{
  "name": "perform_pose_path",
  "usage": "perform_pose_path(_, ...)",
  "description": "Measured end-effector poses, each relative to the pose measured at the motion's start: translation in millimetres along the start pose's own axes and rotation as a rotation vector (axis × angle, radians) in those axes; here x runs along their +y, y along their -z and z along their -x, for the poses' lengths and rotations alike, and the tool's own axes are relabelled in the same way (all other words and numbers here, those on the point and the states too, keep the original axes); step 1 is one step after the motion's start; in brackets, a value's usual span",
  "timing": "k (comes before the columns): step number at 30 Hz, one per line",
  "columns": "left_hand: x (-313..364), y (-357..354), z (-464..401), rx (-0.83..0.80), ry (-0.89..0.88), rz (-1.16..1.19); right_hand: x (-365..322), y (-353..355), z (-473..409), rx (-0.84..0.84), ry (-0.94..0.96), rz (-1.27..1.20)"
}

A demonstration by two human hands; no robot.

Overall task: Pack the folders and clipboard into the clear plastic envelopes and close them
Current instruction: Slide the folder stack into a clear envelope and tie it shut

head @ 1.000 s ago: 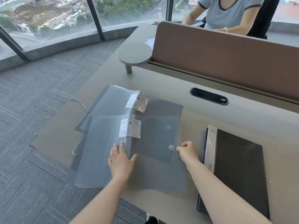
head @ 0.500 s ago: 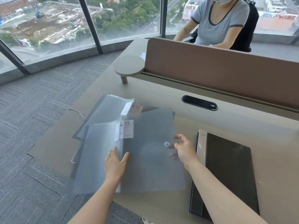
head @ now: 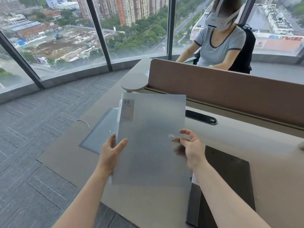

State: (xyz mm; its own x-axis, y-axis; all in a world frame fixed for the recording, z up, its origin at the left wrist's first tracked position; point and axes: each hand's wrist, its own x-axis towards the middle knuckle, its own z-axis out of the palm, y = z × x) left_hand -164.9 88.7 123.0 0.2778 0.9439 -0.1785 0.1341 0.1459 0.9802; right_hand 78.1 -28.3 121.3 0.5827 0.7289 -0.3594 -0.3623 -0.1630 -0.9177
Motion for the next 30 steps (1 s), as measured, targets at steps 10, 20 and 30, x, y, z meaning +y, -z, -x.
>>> perform_pose_path(10, 29.9, -23.3, 7.4, -0.151, 0.005, 0.238, -14.9, 21.0, 9.4, 0.020, 0.060, -0.068)
perform_pose_path(20, 30.6, -69.4, 15.5, -0.304, 0.107, 0.348, -13.8, 66.9, 13.1, 0.089, 0.074, -0.134)
perform_pose_path(30, 19.5, -141.1, 20.1, -0.376, 0.196, 0.322, -4.1, 142.5, 24.2, 0.167, -0.018, -0.120)
